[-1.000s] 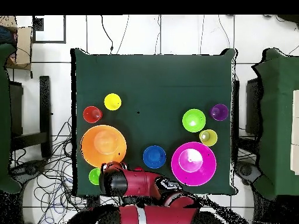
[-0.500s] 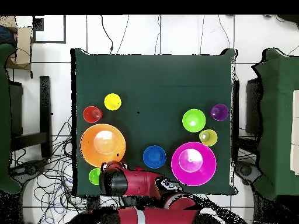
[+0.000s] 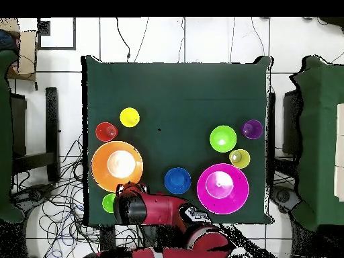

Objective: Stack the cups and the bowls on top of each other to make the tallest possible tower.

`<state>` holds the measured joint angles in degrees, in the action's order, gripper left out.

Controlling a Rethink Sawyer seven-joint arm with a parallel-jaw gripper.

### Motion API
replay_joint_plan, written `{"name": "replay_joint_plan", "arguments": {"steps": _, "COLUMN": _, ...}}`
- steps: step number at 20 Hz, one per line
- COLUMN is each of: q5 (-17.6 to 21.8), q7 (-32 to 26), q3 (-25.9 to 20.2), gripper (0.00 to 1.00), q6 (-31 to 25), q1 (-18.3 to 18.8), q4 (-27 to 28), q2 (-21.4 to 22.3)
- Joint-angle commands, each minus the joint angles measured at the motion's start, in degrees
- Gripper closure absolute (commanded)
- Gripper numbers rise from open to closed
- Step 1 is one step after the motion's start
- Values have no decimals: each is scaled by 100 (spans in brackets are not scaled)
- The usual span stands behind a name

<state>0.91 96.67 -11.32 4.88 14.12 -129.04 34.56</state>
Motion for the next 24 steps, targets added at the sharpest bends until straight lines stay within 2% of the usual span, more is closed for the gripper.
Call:
{"name": "replay_joint_plan", "arguments": {"steps": 1, "q5": -433, "q7": 1297, "q3": -99, "gripper": 0, "q6": 206, "q1": -110, "q4": 605, "q2": 43}}
{"name": "replay_joint_plan", "arguments": {"steps": 11, "q5": -637, "q7": 1916, "q3": 187, "gripper": 0, "q6": 455, "q1": -348, "q4": 639, "q2": -56}}
{"name": "replay_joint_plan", "arguments": {"steps": 24, "q5": -500, "q7": 2143, "q3": 652, "gripper": 0, "q6": 340, "q1": -528, "q4": 1011, "q2": -426}}
